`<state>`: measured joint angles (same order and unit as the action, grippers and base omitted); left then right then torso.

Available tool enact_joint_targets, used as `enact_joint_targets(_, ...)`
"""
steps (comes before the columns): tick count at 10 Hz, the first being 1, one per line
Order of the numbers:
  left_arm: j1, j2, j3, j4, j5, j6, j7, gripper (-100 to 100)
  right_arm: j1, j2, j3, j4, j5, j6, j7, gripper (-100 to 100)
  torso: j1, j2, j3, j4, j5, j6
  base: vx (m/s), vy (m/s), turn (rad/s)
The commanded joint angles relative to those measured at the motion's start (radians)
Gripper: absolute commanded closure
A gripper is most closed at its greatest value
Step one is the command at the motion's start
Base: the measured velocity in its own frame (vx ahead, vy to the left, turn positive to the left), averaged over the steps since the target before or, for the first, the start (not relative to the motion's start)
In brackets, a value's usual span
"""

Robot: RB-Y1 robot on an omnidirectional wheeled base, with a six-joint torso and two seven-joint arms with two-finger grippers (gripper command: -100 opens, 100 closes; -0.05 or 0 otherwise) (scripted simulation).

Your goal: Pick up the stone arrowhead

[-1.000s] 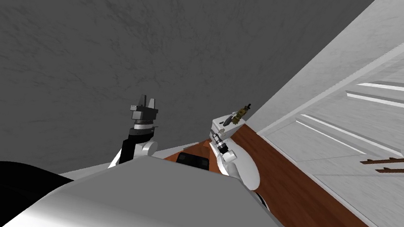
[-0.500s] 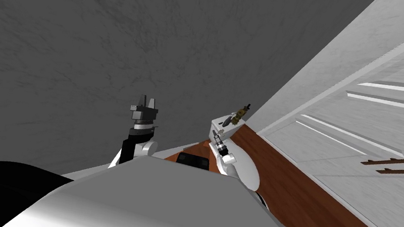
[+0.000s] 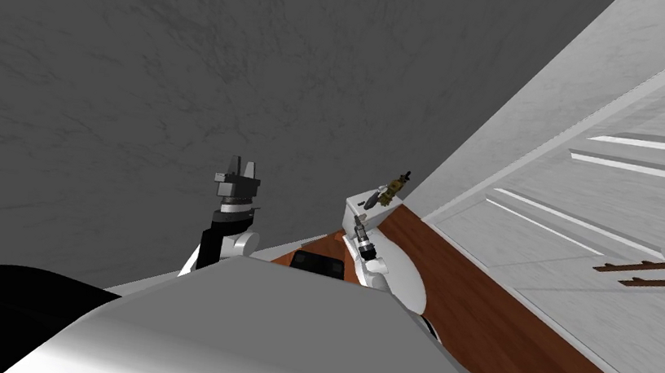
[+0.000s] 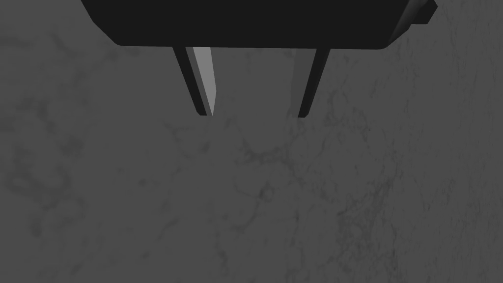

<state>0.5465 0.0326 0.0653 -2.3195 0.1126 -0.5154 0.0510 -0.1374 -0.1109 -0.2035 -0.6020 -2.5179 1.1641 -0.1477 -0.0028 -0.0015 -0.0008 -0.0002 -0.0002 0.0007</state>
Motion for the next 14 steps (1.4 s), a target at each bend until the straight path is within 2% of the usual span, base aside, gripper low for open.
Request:
enact_joint_targets(1, 0.000, 0.000, 0.000, 0.000, 0.000, 0.000, 0.000, 0, 0.004, 0.004, -0.010, 0.028, -0.039, 0.022, -0.003, -100, 0.000, 0.000, 0.000, 0.000, 0.000, 0.000, 0.034, -0.045, -0.007)
enact_joint_targets(3, 0.000, 0.000, 0.000, 0.000, 0.000, 0.000, 0.000, 0, 0.008, 0.006, -0.017, 0.055, -0.067, 0.036, -0.004, -100, 0.000, 0.000, 0.000, 0.000, 0.000, 0.000, 0.031, -0.032, -0.003)
enact_joint_targets(4, 0.000, 0.000, 0.000, 0.000, 0.000, 0.000, 0.000, 0, 0.006, 0.004, -0.015, 0.047, -0.058, 0.031, -0.005, -100, 0.000, 0.000, 0.000, 0.000, 0.000, 0.000, 0.008, -0.010, 0.001)
enact_joint_targets(5, 0.000, 0.000, 0.000, 0.000, 0.000, 0.000, 0.000, 0, 0.007, 0.005, -0.015, 0.050, -0.060, 0.034, -0.005, 0, 0.001, 0.000, 0.000, 0.000, 0.000, 0.000, 0.000, 0.000, 0.000)
enact_joint_targets(6, 0.000, 0.000, 0.000, 0.000, 0.000, 0.000, 0.000, 0, 0.039, 0.019, 0.036, 0.006, -0.098, 0.007, 0.034, -100, 0.001, 0.000, 0.000, 0.000, 0.000, 0.000, 0.025, -0.049, -0.013)
enact_joint_targets(7, 0.000, 0.000, 0.000, 0.000, 0.000, 0.000, 0.000, 0, 0.039, 0.019, 0.040, 0.006, -0.098, 0.007, 0.034, -100, -0.001, -0.001, -0.001, 0.000, 0.000, 0.000, 0.040, -0.061, 0.002)
enact_joint_targets(8, 0.000, 0.000, 0.000, 0.000, 0.000, 0.000, 0.000, 0, 0.071, 0.033, 0.080, -0.033, -0.137, -0.020, 0.072, -100, -0.002, -0.002, -0.001, 0.000, 0.000, 0.000, 0.052, -0.079, -0.008)
enact_joint_targets(9, 0.000, 0.000, 0.000, 0.000, 0.000, 0.000, 0.000, 0, 0.071, 0.033, 0.094, -0.037, -0.137, -0.020, 0.072, -100, -0.004, -0.004, -0.002, 0.000, 0.000, 0.000, 0.037, -0.068, 0.002)
enact_joint_targets(10, 0.000, 0.000, 0.000, 0.000, 0.000, 0.000, 0.000, 0, 0.102, 0.047, 0.132, -0.068, -0.176, -0.047, 0.111, -100, -0.005, -0.006, -0.003, 0.000, 0.000, 0.000, 0.047, -0.080, 0.002)
enact_joint_targets(11, 0.000, 0.000, 0.000, 0.000, 0.000, 0.000, 0.000, 0, 0.102, 0.047, 0.148, -0.080, -0.176, -0.047, 0.111, -100, -0.008, -0.008, -0.004, 0.000, 0.000, 0.002, 0.039, -0.064, -0.012)
enact_joint_targets(12, 0.000, 0.000, 0.000, 0.000, 0.000, 0.000, 0.000, 0, 0.134, 0.061, 0.186, -0.114, -0.215, -0.073, 0.149, -100, -0.008, -0.010, -0.005, 0.001, 0.000, 0.001, 0.058, -0.074, -0.012)
enact_joint_targets(13, 0.000, 0.000, 0.000, 0.000, 0.000, 0.000, 0.000, 0, 0.134, 0.061, 0.203, -0.123, -0.215, -0.073, 0.149, -100, -0.010, -0.013, -0.006, 0.001, 0.001, 0.002, 0.042, -0.061, -0.003)
enact_joint_targets(14, 0.000, 0.000, 0.000, 0.000, 0.000, 0.000, 0.000, 0, 0.166, 0.076, 0.241, -0.165, -0.254, -0.100, 0.187, -100, -0.010, -0.015, -0.006, 0.002, 0.001, 0.002, 0.048, -0.088, -0.010)
